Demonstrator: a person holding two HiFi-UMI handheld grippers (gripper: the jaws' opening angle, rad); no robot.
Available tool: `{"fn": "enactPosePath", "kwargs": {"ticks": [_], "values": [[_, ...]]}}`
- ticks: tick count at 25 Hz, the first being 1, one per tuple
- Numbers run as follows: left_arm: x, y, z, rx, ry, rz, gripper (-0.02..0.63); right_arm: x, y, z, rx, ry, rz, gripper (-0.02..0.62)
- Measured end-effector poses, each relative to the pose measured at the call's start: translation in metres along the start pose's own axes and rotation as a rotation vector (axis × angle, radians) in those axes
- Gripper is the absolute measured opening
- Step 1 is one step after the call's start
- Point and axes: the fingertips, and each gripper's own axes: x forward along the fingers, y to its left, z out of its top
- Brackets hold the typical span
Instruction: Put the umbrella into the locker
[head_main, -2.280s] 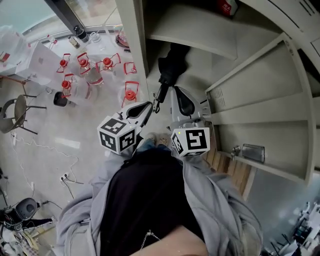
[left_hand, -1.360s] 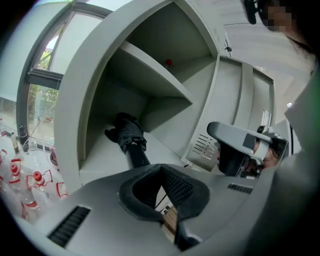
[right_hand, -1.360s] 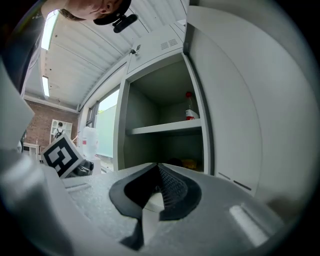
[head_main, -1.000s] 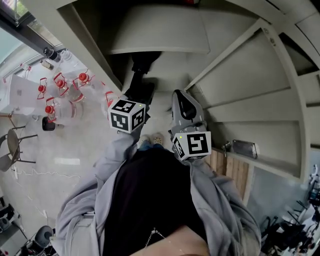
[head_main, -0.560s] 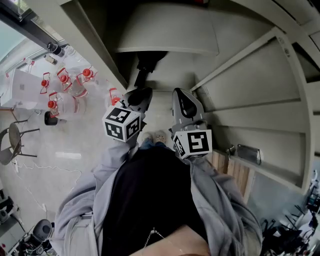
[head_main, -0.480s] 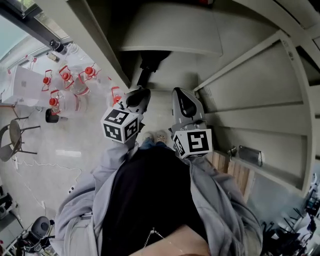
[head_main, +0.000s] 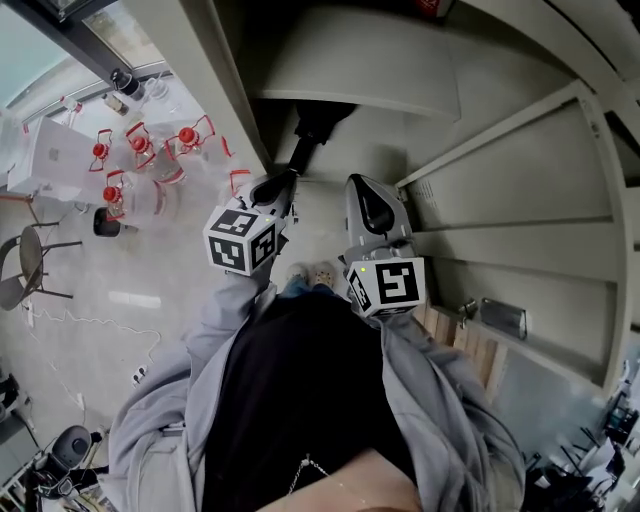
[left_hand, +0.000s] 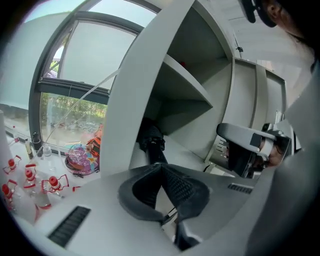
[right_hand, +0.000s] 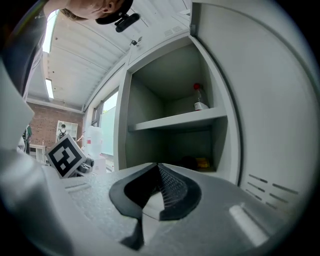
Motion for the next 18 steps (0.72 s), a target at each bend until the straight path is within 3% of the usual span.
{"fn": "enactPosePath", "kwargs": {"ticks": [12, 18], "values": [[0.049, -0.07, -0.006, 0.063, 0.062, -0.194, 0.006, -0.024, -0.03, 0.003, 0.019, -0.005, -0.119, 0.003], [0.045, -0.087, 0.004, 0.065, 0.014, -0.217, 0.006, -0.037, -0.028, 0.008, 0.014, -0.022, -0.134, 0.003]]}}
